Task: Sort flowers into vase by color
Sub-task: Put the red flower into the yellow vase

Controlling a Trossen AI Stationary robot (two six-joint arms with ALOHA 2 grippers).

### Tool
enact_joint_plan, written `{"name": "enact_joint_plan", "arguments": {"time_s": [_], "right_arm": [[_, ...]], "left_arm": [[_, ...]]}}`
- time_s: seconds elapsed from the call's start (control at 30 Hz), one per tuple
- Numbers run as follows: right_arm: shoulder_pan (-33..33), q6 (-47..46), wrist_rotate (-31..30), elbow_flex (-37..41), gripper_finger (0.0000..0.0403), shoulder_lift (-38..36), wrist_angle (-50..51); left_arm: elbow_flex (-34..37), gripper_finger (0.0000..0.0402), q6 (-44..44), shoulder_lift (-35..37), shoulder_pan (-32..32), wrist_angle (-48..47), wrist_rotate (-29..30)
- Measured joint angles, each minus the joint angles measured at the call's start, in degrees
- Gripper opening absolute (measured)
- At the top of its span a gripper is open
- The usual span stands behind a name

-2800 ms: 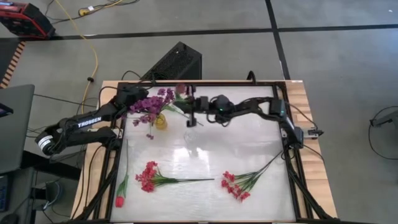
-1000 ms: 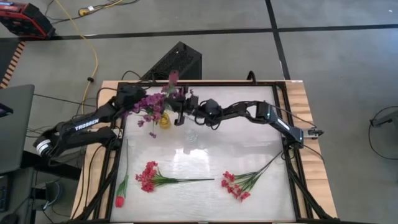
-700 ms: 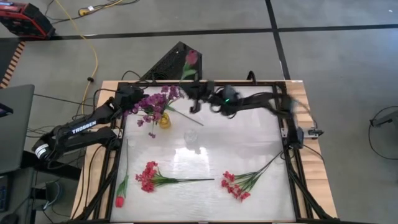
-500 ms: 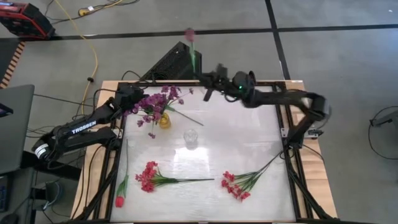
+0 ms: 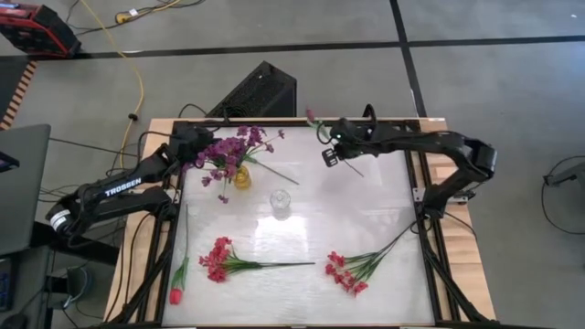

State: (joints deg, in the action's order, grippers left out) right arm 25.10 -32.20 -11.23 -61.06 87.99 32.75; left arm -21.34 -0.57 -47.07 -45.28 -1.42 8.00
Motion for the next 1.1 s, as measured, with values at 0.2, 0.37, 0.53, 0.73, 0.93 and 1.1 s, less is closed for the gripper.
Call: {"name": "enact_joint_plan", "arguments": {"time_s": [0.2, 0.37, 0.53, 0.73, 0.93, 1.1], "right_arm": [[0.97, -0.36, 3.27, 0.0, 0.0049, 6.82, 0.35], [1.32, 2.04, 5.11, 0.0, 0.0072, 8.02, 0.48], [1.42, 3.27, 6.69, -0.07, 0.0132, 6.33, 3.6], [1.63, 3.18, 14.19, 0.4, 0.0226, 8.14, 11.93], [-1.02, 2.88, 11.53, 0.58, 0.0248, 12.35, 12.72], [-1.94, 2.1, 11.42, 0.33, 0.0238, 14.83, 13.07]], "left_arm": [[0.0, 0.0, -0.27, -0.17, 1.83, 0.93, 0.33], [0.0, 0.0, -0.33, -0.17, 3.34, 2.83, 0.39], [0.0, 0.0, -0.73, -0.15, 4.33, 5.37, 0.4], [0.0, 0.0, -0.92, -0.17, 5.12, 5.48, 0.4], [0.0, 0.0, -1.62, -0.15, 5.09, 5.37, 0.4], [0.0, 0.0, -1.82, -0.17, 5.09, 4.83, 0.4]]}}
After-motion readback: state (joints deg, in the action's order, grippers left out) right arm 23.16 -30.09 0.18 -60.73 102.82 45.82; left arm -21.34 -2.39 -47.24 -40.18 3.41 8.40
